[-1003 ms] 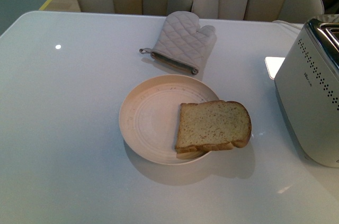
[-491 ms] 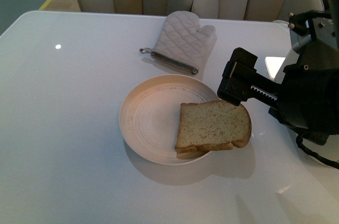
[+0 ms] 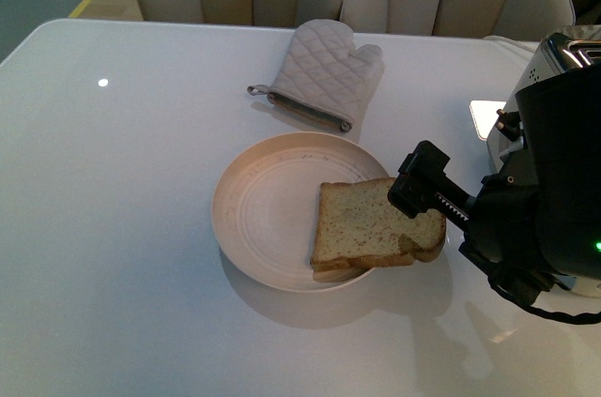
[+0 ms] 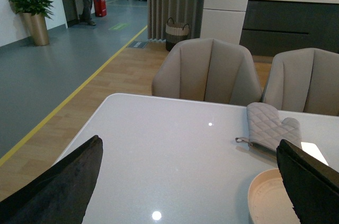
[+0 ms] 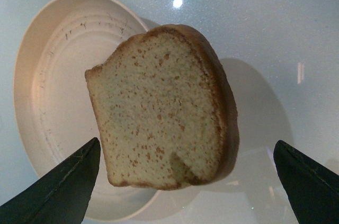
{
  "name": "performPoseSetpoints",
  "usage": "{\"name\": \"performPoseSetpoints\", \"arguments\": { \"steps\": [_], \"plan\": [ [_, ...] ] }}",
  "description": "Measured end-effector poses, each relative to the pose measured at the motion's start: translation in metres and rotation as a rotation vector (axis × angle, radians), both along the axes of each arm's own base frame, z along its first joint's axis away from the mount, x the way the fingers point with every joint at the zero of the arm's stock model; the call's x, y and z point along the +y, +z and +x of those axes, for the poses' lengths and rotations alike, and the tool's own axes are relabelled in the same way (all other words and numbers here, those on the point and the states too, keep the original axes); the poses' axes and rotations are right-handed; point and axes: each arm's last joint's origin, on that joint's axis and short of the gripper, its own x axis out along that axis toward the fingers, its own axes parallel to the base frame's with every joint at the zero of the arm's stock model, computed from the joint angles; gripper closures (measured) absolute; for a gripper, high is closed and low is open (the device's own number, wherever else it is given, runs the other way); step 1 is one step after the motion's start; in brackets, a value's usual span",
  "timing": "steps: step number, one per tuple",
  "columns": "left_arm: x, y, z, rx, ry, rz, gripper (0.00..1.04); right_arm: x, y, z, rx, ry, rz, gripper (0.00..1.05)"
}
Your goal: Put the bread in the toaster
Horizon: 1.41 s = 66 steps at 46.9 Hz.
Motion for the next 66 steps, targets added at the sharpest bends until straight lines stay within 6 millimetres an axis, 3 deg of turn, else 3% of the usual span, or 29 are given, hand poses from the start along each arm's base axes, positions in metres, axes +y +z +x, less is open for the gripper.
{"name": "performPoseSetpoints", "arguments": {
  "steps": [21, 39, 44, 47, 52, 57, 66],
  "plan": [
    [0.000, 0.000, 0.000, 0.000, 0.000, 0.000, 0.07, 0.009, -0.033, 0.033, 0.021, -0.026, 0.054, 0.09],
    [0.000, 0.000, 0.000, 0.000, 0.000, 0.000, 0.07, 0.014, -0.022, 0.033, -0.044, -0.041, 0.067, 0.70],
    [0.000, 0.000, 0.000, 0.000, 0.000, 0.000, 0.07, 0.014, 0.001, 0.032, -0.115, -0.018, 0.051, 0.92],
    [0.000, 0.000, 0.000, 0.000, 0.000, 0.000, 0.07, 0.013, 0.013, 0.031, -0.152, 0.000, 0.042, 0.98],
    [0.000, 0.000, 0.000, 0.000, 0.000, 0.000, 0.07, 0.010, 0.048, 0.030, -0.252, 0.032, -0.015, 1.01],
    [0.000, 0.000, 0.000, 0.000, 0.000, 0.000, 0.07, -0.002, 0.104, 0.029, -0.399, 0.045, -0.100, 1.01],
    [0.000, 0.000, 0.000, 0.000, 0.000, 0.000, 0.07, -0.041, 0.186, 0.021, -0.584, 0.030, -0.360, 1.01]
  ]
}}
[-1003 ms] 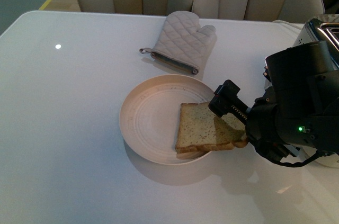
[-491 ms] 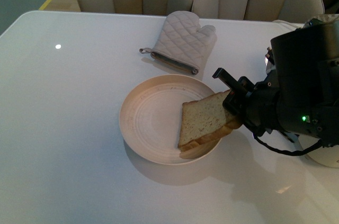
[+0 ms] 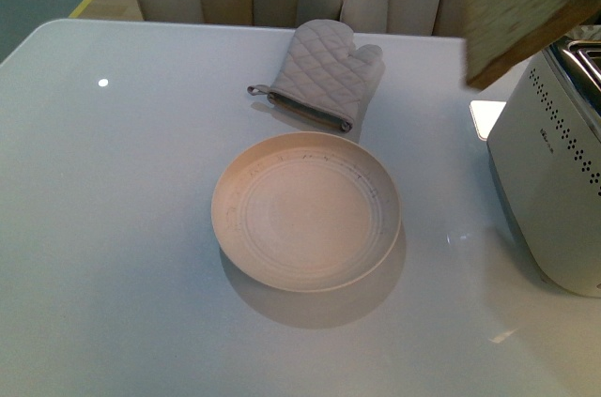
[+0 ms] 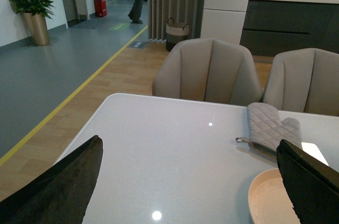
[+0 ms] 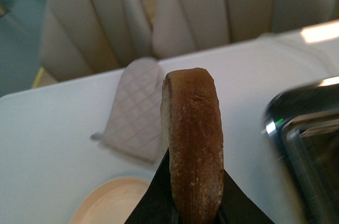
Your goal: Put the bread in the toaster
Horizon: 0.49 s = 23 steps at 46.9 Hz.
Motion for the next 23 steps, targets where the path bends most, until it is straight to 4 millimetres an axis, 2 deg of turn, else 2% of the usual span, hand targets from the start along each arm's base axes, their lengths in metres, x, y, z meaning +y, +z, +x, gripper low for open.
{"name": "performPoseSetpoints", "arguments": {
  "steps": [2, 8, 14, 23],
  "plan": [
    [0.000, 0.000, 0.000, 0.000, 0.000, 0.000, 0.07, -0.011, 0.016, -0.002, -0.035, -0.014, -0.084, 1.01],
    [0.000, 0.000, 0.000, 0.000, 0.000, 0.000, 0.07, -0.044, 0.043, -0.008, -0.069, -0.055, -0.302, 1.01],
    [0.000, 0.000, 0.000, 0.000, 0.000, 0.000, 0.07, -0.070, 0.040, -0.010, 0.005, -0.041, -0.403, 1.01],
    [0.000, 0.000, 0.000, 0.000, 0.000, 0.000, 0.07, -0.085, 0.036, -0.011, 0.045, -0.053, -0.404, 1.01]
  ]
}}
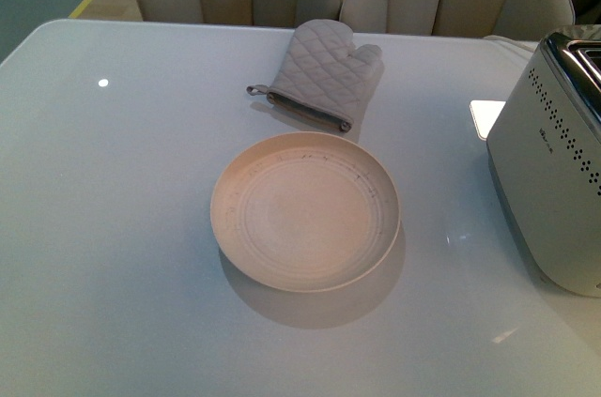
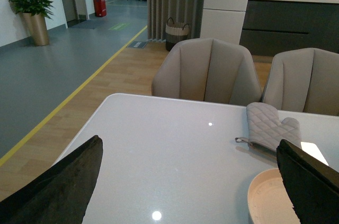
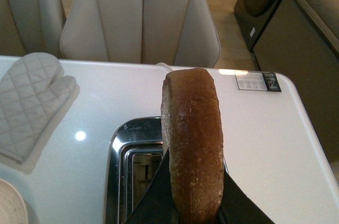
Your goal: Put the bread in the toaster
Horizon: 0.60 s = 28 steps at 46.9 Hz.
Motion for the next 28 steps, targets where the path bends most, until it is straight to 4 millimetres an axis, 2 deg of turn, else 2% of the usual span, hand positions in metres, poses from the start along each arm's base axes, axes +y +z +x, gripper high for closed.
{"name": "performPoseSetpoints", "arguments": {
  "steps": [11, 21, 28],
  "plan": [
    [0.000, 0.000, 0.000, 0.000, 0.000, 0.000, 0.07, 0.000, -0.009, 0.004, 0.022, 0.008, 0.034, 1.01],
    [0.000, 0.000, 0.000, 0.000, 0.000, 0.000, 0.07, 0.004, -0.034, 0.011, 0.088, 0.007, 0.048, 1.01],
    [0.000, 0.000, 0.000, 0.000, 0.000, 0.000, 0.07, 0.006, -0.041, 0.012, 0.106, 0.004, 0.048, 1.01]
  ]
}}
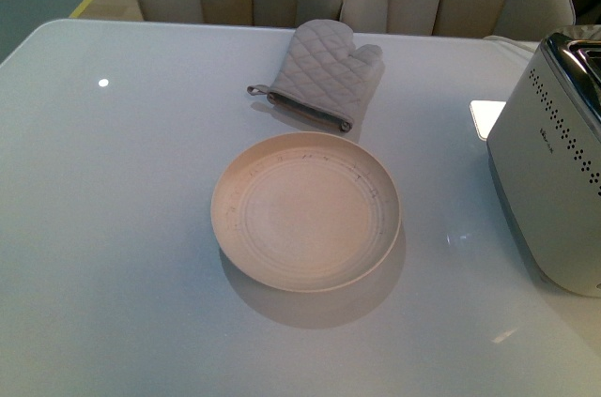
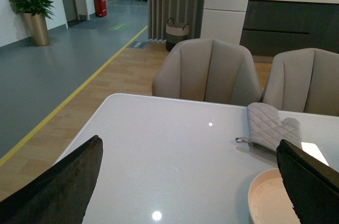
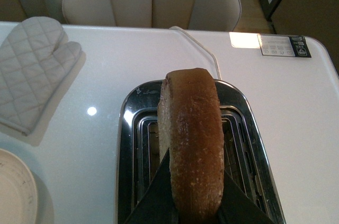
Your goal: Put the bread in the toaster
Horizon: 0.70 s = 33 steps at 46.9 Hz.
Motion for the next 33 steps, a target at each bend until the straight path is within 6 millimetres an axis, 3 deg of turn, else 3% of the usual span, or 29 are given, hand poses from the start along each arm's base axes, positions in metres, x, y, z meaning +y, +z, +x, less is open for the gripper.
{"name": "performPoseSetpoints", "arguments": {
  "steps": [21, 29, 33],
  "plan": [
    [0.000, 0.000, 0.000, 0.000, 0.000, 0.000, 0.07, -0.001, -0.015, -0.001, 0.116, -0.029, -0.006, 1.01],
    [0.000, 0.000, 0.000, 0.000, 0.000, 0.000, 0.07, -0.001, -0.035, 0.006, 0.176, -0.024, 0.011, 1.01],
    [0.000, 0.000, 0.000, 0.000, 0.000, 0.000, 0.07, -0.002, -0.052, 0.007, 0.220, -0.021, 0.027, 0.88]
  ]
}}
